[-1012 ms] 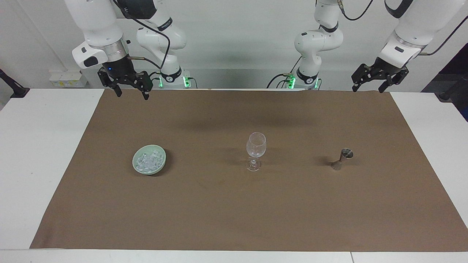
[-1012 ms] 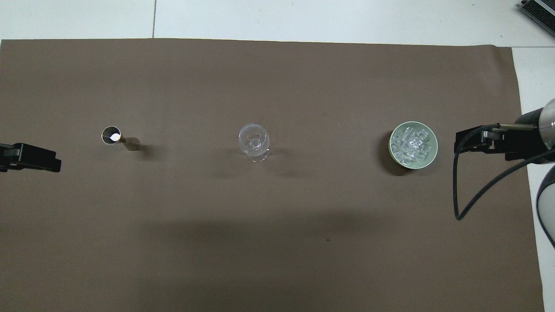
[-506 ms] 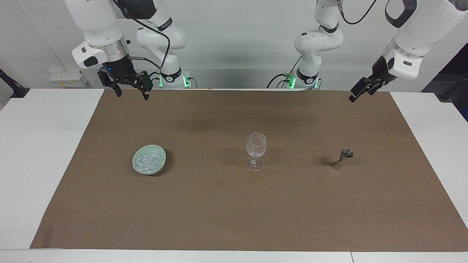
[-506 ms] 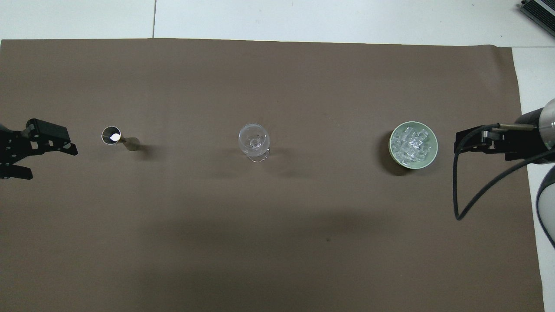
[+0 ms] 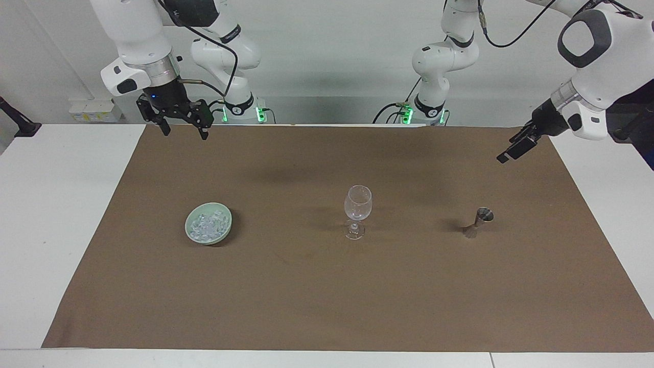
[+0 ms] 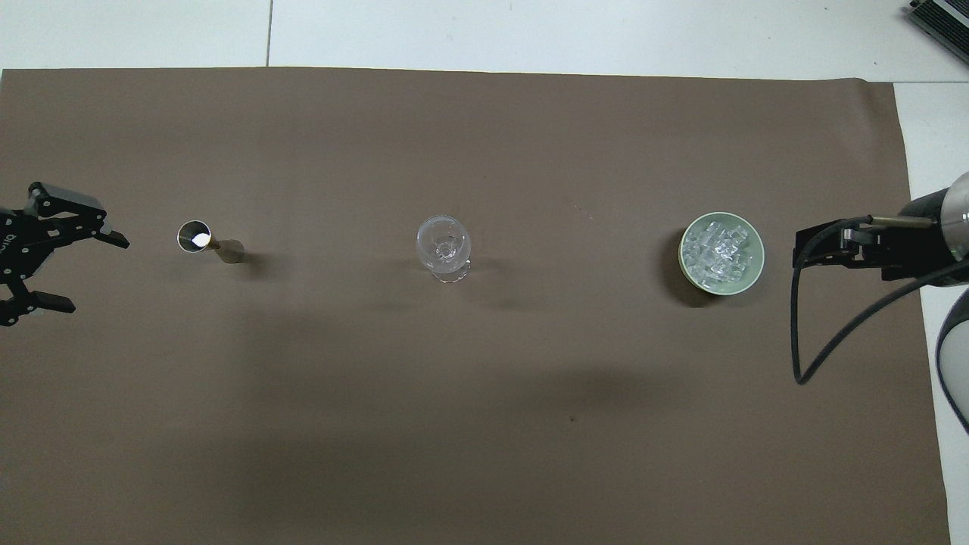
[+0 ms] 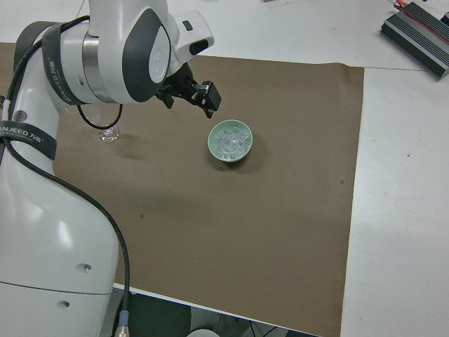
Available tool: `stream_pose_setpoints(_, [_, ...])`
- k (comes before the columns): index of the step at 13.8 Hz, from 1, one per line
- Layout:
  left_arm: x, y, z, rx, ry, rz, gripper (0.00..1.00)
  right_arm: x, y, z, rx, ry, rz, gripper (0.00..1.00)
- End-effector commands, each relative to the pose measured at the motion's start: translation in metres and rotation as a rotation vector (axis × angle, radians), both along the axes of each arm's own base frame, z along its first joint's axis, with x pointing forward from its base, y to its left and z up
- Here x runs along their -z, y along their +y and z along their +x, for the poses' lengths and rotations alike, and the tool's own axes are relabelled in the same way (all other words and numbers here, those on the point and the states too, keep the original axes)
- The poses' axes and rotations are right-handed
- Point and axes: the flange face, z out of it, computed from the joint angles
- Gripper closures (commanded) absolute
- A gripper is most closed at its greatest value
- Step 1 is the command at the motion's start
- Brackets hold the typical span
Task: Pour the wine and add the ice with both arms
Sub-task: 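Open the left gripper beside the small metal cylinder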
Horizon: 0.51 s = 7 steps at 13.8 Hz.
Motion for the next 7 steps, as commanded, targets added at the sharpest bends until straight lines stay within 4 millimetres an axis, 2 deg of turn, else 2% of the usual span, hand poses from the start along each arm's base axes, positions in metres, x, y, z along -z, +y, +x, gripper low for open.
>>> stream_pose_setpoints(1, [0.011,0.008,-0.001,-0.062,0.020,-0.048,0.00,0.001,-0.003,-0.001,-0.013,0.001,0.010,0.00])
stream_pose_setpoints(2, [0.021,0.026,0.002,-0.137,0.046,-0.089,0.00,0.000,-0.002,-0.001,-0.015,-0.001,0.010,0.00])
stream_pose_setpoints(3, [0.028,0.035,0.006,-0.220,0.071,-0.120,0.00,0.000,-0.004,-0.001,-0.012,-0.001,0.010,0.00])
stream_pose_setpoints(6, [0.059,0.040,0.026,-0.408,0.143,-0.160,0.00,0.000,-0.004,-0.001,-0.012,-0.001,0.010,0.00])
stream_pose_setpoints(7, [0.070,0.049,0.031,-0.464,0.162,-0.198,0.00,0.001,-0.004,-0.001,-0.012,0.001,0.010,0.00])
